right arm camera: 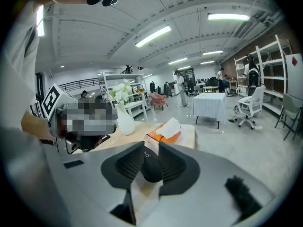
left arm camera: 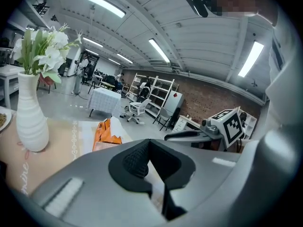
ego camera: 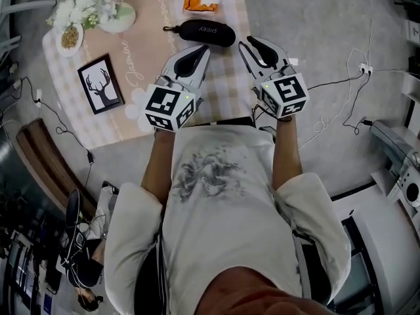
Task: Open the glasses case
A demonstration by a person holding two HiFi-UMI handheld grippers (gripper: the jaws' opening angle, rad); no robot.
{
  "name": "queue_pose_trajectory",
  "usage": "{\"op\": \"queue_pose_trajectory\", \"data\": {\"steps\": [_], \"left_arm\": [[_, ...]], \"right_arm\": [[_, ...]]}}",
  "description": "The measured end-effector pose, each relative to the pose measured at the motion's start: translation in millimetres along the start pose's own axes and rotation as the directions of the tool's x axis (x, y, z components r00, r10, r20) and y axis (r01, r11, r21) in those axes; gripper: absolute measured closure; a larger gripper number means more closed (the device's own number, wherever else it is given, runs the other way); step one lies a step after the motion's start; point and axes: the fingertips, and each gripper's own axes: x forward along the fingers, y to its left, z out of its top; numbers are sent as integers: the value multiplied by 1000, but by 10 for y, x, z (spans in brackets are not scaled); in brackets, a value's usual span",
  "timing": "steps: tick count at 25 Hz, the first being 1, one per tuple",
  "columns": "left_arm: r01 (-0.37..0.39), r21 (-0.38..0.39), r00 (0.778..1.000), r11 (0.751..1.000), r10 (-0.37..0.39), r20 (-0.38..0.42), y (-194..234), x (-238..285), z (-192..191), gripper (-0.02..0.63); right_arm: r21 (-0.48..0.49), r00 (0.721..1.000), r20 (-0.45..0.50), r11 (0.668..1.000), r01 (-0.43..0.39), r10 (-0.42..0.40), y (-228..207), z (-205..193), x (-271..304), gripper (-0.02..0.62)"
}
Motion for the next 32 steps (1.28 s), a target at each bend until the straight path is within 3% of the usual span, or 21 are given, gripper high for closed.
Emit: {"op": "queue_pose_trajectory", "data": {"steps": [21,32], "left_arm": [[-72,-44,996,996,69,-57,481,261,-337,603],[-75,-58,995,995,71,-70,547,436,-418,604]], "right_arm": [[80,994,-87,995,-59,66,-150,-444,534,422],[107,982,-149,989,-97,113,-107,-602,729,340]]}}
